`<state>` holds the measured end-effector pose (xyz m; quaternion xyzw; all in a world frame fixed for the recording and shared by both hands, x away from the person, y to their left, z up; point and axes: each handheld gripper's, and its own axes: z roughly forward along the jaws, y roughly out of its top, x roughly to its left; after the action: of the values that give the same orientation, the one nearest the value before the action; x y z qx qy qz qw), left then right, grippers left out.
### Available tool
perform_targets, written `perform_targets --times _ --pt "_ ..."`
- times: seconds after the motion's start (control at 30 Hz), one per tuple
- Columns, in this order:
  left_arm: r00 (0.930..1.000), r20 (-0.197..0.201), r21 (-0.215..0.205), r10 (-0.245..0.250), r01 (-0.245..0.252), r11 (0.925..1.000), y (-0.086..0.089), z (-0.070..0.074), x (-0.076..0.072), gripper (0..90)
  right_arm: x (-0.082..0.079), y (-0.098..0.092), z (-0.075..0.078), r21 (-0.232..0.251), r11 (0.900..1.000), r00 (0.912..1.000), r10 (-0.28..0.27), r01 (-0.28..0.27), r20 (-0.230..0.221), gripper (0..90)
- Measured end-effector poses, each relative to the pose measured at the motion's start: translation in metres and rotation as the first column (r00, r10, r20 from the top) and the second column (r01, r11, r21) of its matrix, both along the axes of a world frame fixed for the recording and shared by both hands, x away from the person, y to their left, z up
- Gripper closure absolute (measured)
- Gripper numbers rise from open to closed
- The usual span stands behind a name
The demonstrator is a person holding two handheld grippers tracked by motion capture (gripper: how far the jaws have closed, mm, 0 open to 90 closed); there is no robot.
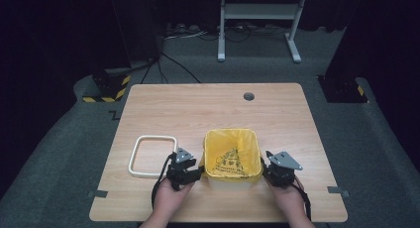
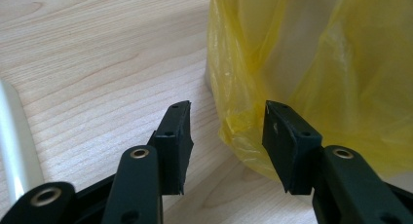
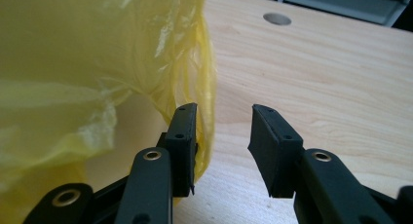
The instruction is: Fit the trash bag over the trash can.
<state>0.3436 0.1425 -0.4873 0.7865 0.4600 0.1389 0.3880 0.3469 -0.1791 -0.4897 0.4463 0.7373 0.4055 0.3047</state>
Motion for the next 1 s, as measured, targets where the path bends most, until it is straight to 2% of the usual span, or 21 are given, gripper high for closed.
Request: perform_targets --times 0.13,0.37,0.47,0.53,0.57,0.63,0.67,0.77,0.83,0.9,1.0 --pt "0.9999 -0.011 0.033 -0.013 0.013 0.9994 -0.003 -0.004 0.001 53.5 0.002 -0.001 -0.003 0.001 1.000 0.9996 -0.008 0.008 -0.027 60.6" --pt "0.9989 -0.031 0.092 -0.036 0.039 0.9950 -0.008 -0.013 0.003 53.9 -0.006 0.004 0.005 0.004 1.000 0.9998 0.014 -0.014 0.013 60.6" --pt "0.9989 -0.025 0.107 -0.040 0.042 0.9934 -0.009 -0.012 0.003 53.8 -0.003 0.005 -0.002 -0.019 1.000 0.9998 0.009 -0.009 -0.020 61.1" --pt "0.9985 -0.032 0.069 -0.045 0.047 0.9965 -0.009 -0.009 0.001 52.8 0.003 0.004 -0.011 -0.024 1.000 0.9977 0.004 -0.006 -0.068 60.1" --pt "0.9984 -0.026 0.062 -0.050 0.051 0.9967 -0.008 -0.008 0.000 51.9 0.005 0.004 -0.015 -0.040 0.999 0.9969 -0.004 0.001 -0.079 59.9" --pt "0.9976 -0.012 0.058 -0.068 0.069 0.9959 -0.010 -0.006 -0.003 50.6 0.008 0.003 -0.021 -0.051 0.999 0.9952 -0.014 0.009 -0.097 60.0" --pt "0.9971 -0.006 0.074 -0.076 0.077 0.9943 -0.012 -0.006 -0.003 50.5 0.009 0.003 -0.021 -0.050 0.999 0.9943 -0.021 0.016 -0.105 60.0" --pt "0.9967 -0.015 0.092 -0.079 0.081 0.9925 -0.015 -0.011 0.000 52.0 0.009 0.001 -0.020 -0.050 0.998 0.9944 -0.030 0.025 -0.101 59.9" --pt "0.9964 -0.012 0.122 -0.084 0.085 0.9889 -0.017 -0.013 0.003 52.0 0.007 0.000 -0.016 -0.045 0.999 0.9951 -0.032 0.028 -0.093 59.6" --pt "0.9966 -0.013 0.149 -0.082 0.083 0.9854 -0.020 -0.017 0.008 52.0 0.004 -0.004 -0.010 -0.019 0.999 0.9966 -0.036 0.034 -0.074 59.5" --pt "0.9967 -0.008 0.146 -0.080 0.081 0.9859 -0.022 -0.018 0.015 50.5 -0.001 -0.010 -0.001 0.003 0.999 0.9981 -0.036 0.036 -0.049 58.4"
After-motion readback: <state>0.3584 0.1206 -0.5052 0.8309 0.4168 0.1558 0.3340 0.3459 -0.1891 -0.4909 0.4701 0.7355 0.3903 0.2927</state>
